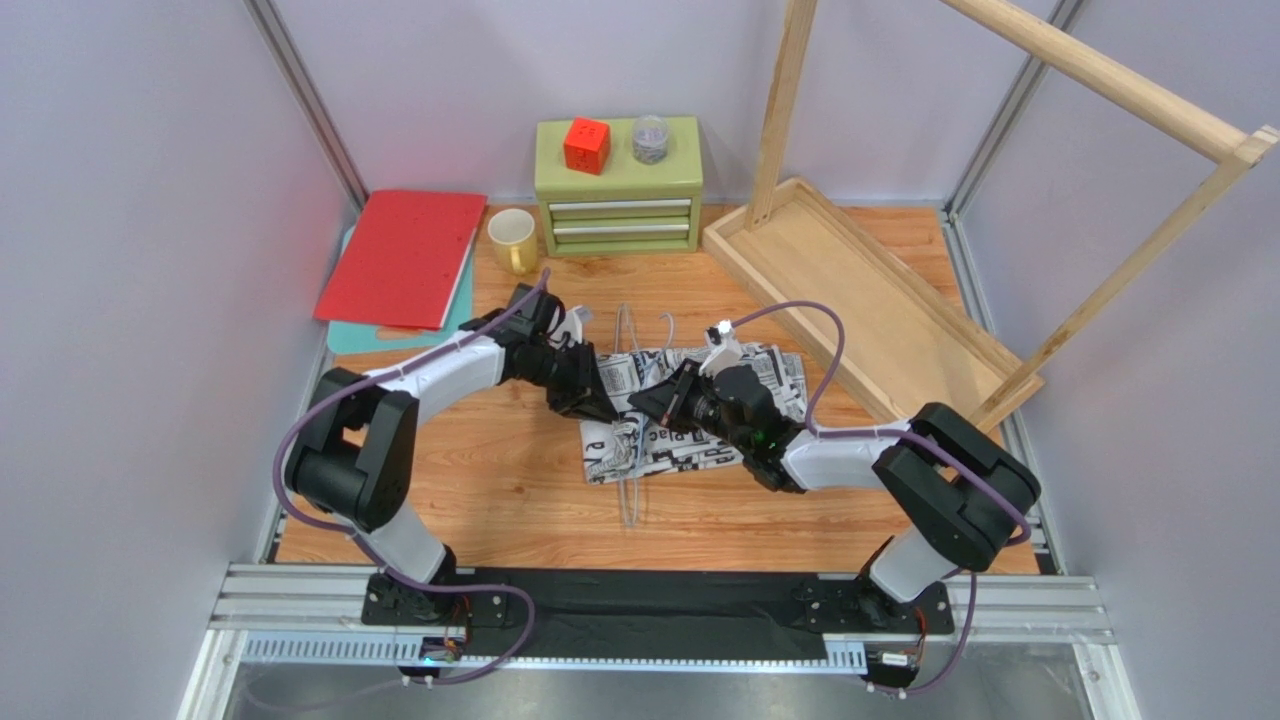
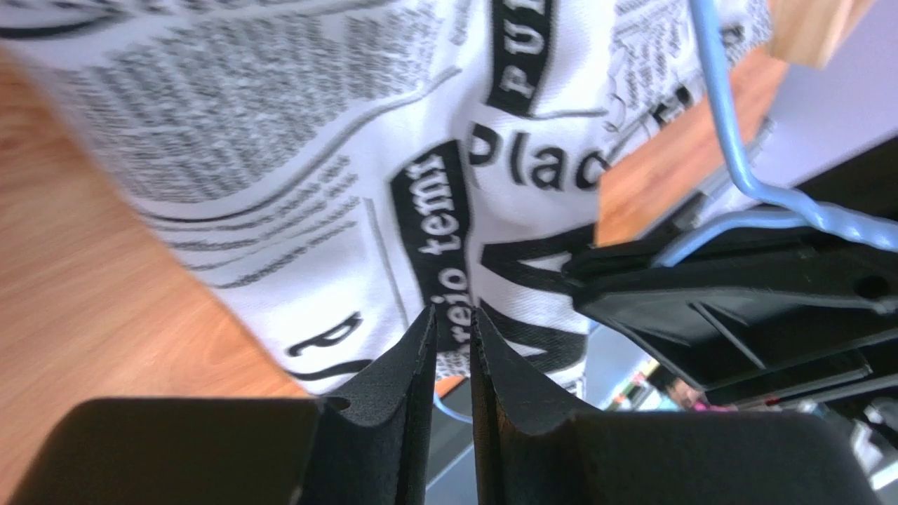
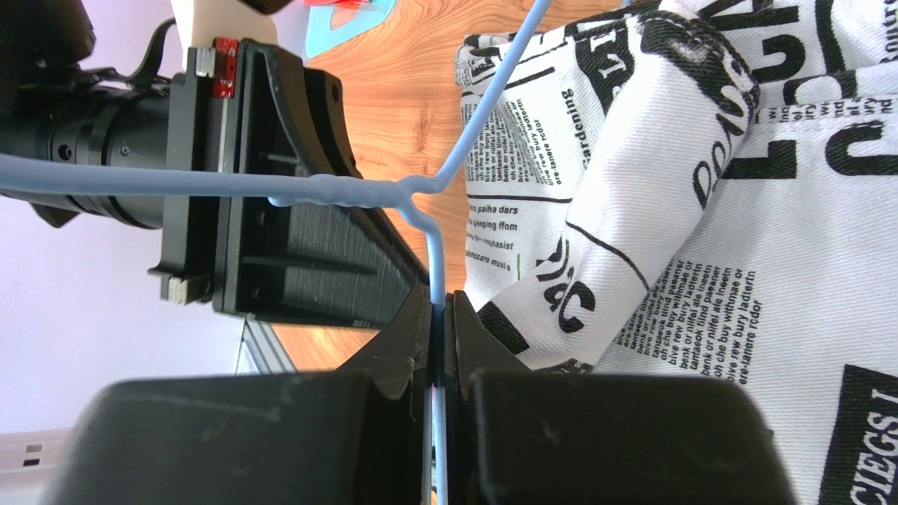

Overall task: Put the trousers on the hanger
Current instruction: Place trousers on hanger

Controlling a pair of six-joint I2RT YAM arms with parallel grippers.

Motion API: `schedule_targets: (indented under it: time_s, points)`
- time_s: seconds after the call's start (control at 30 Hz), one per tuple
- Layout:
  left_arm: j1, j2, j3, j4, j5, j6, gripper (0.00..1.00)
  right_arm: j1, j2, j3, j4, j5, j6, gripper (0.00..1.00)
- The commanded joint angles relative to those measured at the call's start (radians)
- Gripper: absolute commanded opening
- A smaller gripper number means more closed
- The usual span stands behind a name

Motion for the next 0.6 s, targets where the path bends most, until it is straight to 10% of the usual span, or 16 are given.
schedule_targets:
  time_s: [0.0,0.2,0.43,0.57]
  points:
    - [-0.018,0.002,-0.049,0.163,0.175,-0.070,0.23,0.003,-0.026,0.026,0.017,-0.001,0.008,0.00]
    - [-0.113,0.102,-0.069,0.293,0.167,-0.226,0.21,0.003,-0.022,0.027,0.016,0.001,0.009,0.00]
    - [-0.128,0.246,0.006,0.077,-0.161,-0.249,0.32,0.003,-0.013,0.047,-0.018,-0.002,0.015,0.00]
    - [-0.116,0.165,0.015,0.072,-0.060,-0.205,0.42,0.001,-0.016,0.075,-0.067,-0.001,-0.002,0.00]
